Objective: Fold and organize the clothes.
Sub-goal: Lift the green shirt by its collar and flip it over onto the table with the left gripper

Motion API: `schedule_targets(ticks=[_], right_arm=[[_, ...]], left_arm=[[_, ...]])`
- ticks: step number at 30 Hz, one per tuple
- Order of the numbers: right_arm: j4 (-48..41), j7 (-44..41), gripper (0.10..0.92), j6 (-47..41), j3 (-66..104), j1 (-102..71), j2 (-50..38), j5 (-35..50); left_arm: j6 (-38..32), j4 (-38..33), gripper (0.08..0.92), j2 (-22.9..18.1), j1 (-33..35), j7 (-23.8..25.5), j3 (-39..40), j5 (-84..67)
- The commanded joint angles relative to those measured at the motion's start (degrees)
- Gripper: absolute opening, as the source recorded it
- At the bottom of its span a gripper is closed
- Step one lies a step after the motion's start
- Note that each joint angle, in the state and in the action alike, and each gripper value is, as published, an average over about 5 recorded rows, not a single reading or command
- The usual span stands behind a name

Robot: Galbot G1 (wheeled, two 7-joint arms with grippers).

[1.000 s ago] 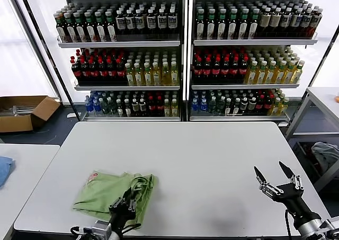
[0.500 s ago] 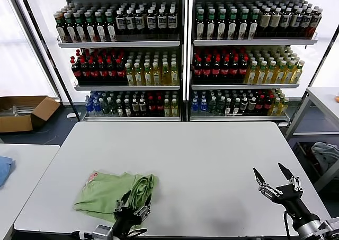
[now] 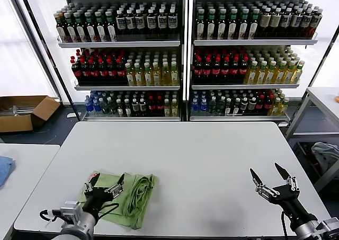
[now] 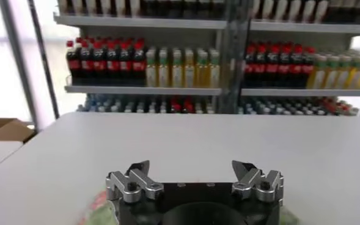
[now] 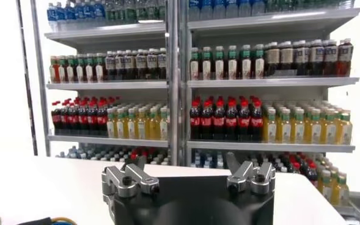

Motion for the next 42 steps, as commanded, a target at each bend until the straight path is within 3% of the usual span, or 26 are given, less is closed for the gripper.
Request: schedule_targets(ticks=[1, 16, 24, 42], right_arm=[[1.1, 0.0, 0.823, 0.1, 0.3, -1.5, 0.1, 0.4], [0.8, 0.1, 0.823, 0.2, 1.0, -1.6, 1.3, 0.9], [0.4, 0.1, 0.823, 0.2, 1.2, -1.5, 1.5, 0.8], [-0.4, 0.1, 0.823, 0.0, 0.1, -0.6, 1.8, 0.3]], left_arm=[[-0.4, 13.5, 0.823, -1.7, -7.3, -3.9, 5.9, -1.2], [-1.5, 8.6, 0.823, -6.8, 1.0, -3.1, 13.3, 5.2], [-2.1, 3.0, 0.823, -6.6, 2.4, -3.7, 12.3, 5.4], [-4.7, 3.0, 0.823, -8.3, 3.3, -2.4, 14.8, 10.0]])
